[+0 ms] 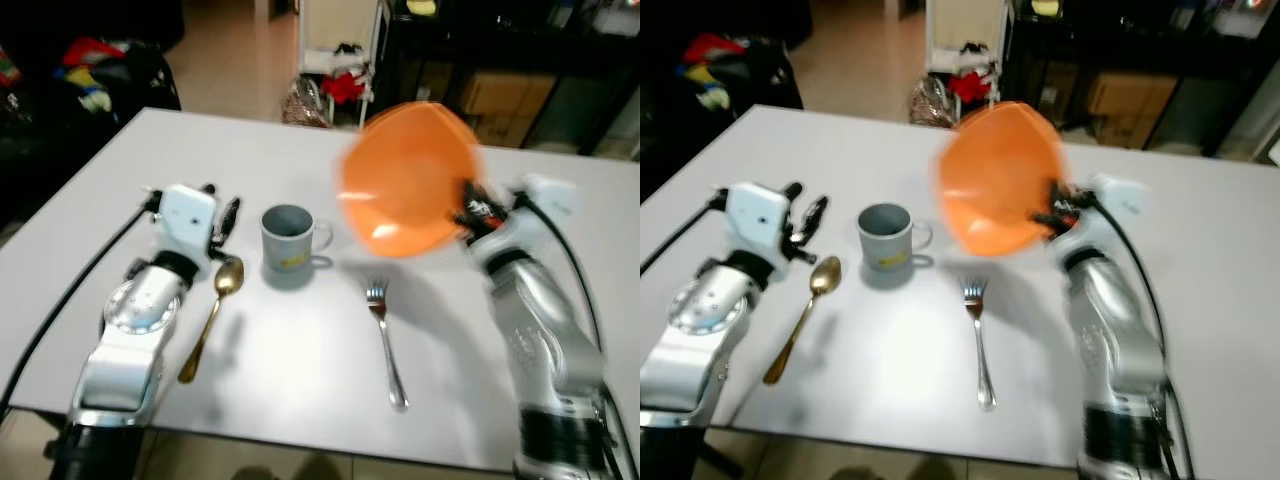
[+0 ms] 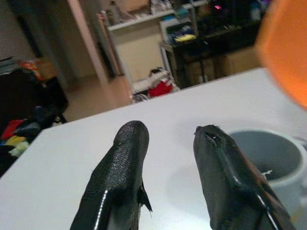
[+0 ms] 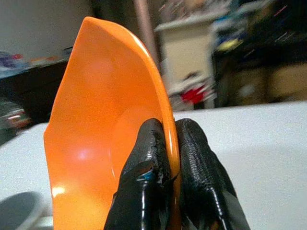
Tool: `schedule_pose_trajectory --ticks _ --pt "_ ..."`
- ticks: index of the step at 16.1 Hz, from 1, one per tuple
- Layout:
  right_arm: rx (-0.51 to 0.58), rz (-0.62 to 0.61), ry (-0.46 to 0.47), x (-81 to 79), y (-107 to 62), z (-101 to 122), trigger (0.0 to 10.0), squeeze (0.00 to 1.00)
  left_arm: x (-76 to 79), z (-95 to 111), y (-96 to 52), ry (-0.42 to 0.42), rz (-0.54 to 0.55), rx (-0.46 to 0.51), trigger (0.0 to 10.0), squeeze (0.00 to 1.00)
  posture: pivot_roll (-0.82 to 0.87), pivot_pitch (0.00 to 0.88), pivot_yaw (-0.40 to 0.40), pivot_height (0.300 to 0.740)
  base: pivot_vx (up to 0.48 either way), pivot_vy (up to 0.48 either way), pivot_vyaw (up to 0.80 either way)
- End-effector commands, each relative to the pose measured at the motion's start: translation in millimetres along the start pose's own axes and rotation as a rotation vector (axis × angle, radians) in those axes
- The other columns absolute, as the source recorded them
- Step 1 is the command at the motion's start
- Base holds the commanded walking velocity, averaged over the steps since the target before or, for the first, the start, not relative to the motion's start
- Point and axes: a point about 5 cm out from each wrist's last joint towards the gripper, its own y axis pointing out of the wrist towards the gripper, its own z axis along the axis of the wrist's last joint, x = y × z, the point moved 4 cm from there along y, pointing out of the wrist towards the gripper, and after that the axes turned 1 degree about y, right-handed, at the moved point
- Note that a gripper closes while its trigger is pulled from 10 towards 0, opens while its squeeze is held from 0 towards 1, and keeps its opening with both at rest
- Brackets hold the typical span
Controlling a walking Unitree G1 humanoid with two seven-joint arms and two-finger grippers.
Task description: Setting the table
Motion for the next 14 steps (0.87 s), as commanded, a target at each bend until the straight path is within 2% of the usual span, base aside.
schedule_pose_trajectory --ticks 1,3,6,7,9,10,11,14 --pt "-0.004 -0.035 0.027 12.6 -0.7 5 10.0 0.00 7.8 3 0.4 0.003 -0.043 0.012 10.0 0.00 0.16 0.000 -0.025 0.740 0.000 0.000 0.00" --pt "-0.065 -0.041 0.166 27.2 14.1 9 10.0 0.00 19.9 9 -1.8 0.015 -0.164 0.028 10.0 0.00 0.15 0.000 -0.014 0.740 0.000 0.000 0.00" --pt "-0.101 -0.051 0.267 38.1 22.1 15 10.0 0.00 25.0 11 -5.5 0.032 -0.252 0.032 10.0 0.00 0.15 0.000 -0.013 0.740 0.000 0.000 0.00" --pt "-0.139 -0.072 0.301 45.8 21.3 13 10.0 0.00 25.8 11 -6.3 0.041 -0.277 0.024 10.0 0.00 0.15 0.000 -0.017 0.740 0.000 0.000 0.00" --pt "-0.174 -0.083 0.317 49.2 20.8 9 10.0 0.00 26.8 10 -7.3 0.043 -0.295 0.018 10.0 0.00 0.15 0.000 -0.018 0.740 0.000 0.000 0.00" --pt "-0.252 -0.120 0.351 54.2 22.5 -4 10.0 0.00 31.5 7 -11.2 0.052 -0.345 -0.002 10.0 0.00 0.15 0.000 -0.018 0.740 0.000 0.000 0.00" --pt "-0.285 -0.144 0.385 57.3 25.6 -10 10.0 0.00 35.8 6 -14.3 0.059 -0.390 -0.016 10.0 0.00 0.15 0.000 -0.019 0.740 0.000 0.000 0.00" --pt "-0.301 -0.147 0.493 56.8 35.7 -16 10.0 0.00 45.4 1 -23.9 0.067 -0.491 -0.055 10.0 0.00 0.16 0.000 -0.023 0.740 0.000 0.000 0.00"
